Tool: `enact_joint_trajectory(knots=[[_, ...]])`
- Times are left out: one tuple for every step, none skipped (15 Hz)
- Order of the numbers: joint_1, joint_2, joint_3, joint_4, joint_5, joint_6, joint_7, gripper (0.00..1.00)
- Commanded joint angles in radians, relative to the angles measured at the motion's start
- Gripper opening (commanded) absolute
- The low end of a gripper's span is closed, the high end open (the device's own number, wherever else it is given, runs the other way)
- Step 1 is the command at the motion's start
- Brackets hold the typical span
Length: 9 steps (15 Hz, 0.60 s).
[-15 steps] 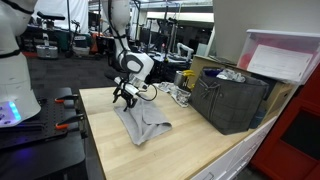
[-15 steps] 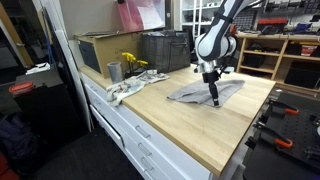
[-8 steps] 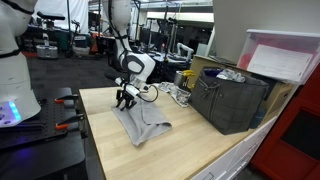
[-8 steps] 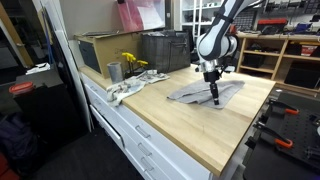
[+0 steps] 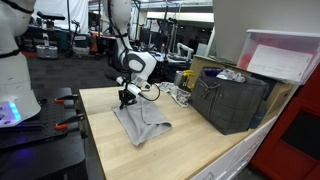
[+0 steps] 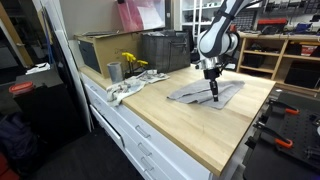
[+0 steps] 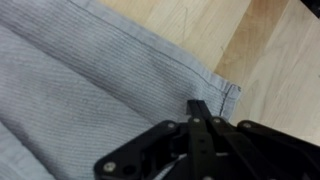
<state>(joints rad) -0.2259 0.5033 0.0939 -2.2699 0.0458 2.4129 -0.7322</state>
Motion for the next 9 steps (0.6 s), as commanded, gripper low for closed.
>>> enact_joint_trajectory(knots=[[-0.008, -0.087, 0.021, -0.041, 0.007, -0.048, -0.079, 0.0], [-0.007, -0.097, 0.026, -0.044, 0.012, -0.062, -0.1, 0.0], [-0.006, -0.111, 0.036, -0.05, 0.022, -0.081, -0.126, 0.0], [-0.005, -0.124, 0.045, -0.054, 0.035, -0.099, -0.15, 0.0], [-0.007, -0.14, 0.062, -0.062, 0.06, -0.115, -0.182, 0.0], [-0.002, -0.155, 0.071, -0.069, 0.077, -0.134, -0.204, 0.0], [0.0, -0.167, 0.082, -0.074, 0.1, -0.155, -0.231, 0.0], [0.005, -0.178, 0.09, -0.078, 0.122, -0.175, -0.255, 0.0], [0.003, -0.19, 0.103, -0.079, 0.156, -0.204, -0.292, 0.0]])
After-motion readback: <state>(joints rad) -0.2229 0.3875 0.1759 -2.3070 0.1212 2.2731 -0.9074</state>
